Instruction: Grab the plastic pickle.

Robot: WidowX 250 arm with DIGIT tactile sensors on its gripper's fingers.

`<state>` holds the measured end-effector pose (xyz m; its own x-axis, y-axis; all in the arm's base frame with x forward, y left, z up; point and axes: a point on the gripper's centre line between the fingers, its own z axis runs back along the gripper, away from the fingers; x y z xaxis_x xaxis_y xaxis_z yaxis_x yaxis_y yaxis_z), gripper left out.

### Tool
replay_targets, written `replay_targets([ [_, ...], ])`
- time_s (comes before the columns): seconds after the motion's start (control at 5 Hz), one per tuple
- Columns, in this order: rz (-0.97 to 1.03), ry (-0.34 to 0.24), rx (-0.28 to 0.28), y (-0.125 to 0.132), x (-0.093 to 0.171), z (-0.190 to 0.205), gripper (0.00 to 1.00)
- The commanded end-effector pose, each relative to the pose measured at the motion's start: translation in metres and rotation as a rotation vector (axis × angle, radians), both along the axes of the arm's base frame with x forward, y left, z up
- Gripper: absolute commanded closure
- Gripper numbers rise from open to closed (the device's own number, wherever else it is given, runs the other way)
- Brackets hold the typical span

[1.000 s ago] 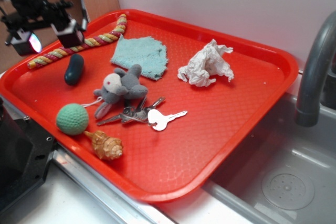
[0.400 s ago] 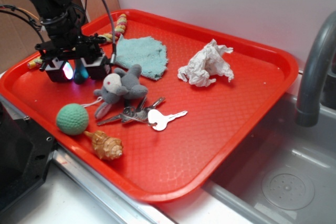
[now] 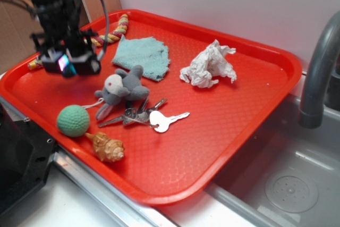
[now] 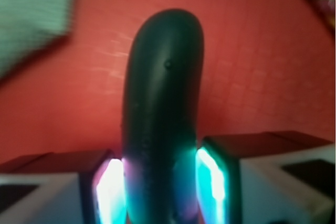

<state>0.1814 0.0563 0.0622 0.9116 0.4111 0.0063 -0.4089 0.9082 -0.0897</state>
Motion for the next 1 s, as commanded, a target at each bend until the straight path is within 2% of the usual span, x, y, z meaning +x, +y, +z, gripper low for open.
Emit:
replay_targets([
  [0.0, -0.241, -0.116, 0.078, -0.008, -0.026, 0.105, 1.00],
  [0.2, -0.317, -0.122, 0.130, -0.023, -0.022, 0.155, 1.00],
  [0.4, -0.315, -0.169, 0.127, -0.020, -0.025, 0.188, 1.00],
  [0.6, -0.280, -0.185, 0.131, -0.012, -0.023, 0.197, 1.00],
  [0.8, -0.265, -0.162, 0.140, -0.006, -0.017, 0.193, 1.00],
])
